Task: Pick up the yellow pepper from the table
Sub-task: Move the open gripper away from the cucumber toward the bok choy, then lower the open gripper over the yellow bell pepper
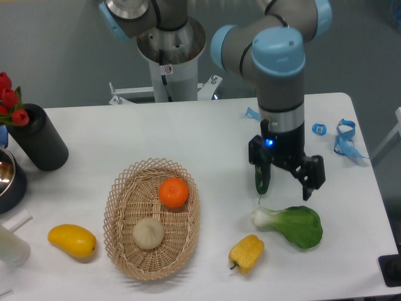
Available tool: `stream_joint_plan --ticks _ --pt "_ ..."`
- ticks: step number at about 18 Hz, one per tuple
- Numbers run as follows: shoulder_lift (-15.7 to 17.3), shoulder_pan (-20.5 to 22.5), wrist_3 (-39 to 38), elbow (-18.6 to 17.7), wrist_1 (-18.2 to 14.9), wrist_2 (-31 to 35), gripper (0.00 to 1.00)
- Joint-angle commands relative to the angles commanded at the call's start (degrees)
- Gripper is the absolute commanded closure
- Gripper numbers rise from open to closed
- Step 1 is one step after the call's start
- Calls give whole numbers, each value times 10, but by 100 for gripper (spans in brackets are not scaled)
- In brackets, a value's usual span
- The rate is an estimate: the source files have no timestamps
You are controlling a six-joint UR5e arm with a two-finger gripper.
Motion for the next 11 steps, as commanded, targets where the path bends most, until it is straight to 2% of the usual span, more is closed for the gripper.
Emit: stream_joint_plan --ticks 4,11 --pt "-20 -2 -6 5 4 0 0" --pt "-81 -10 -6 33 17 0 0"
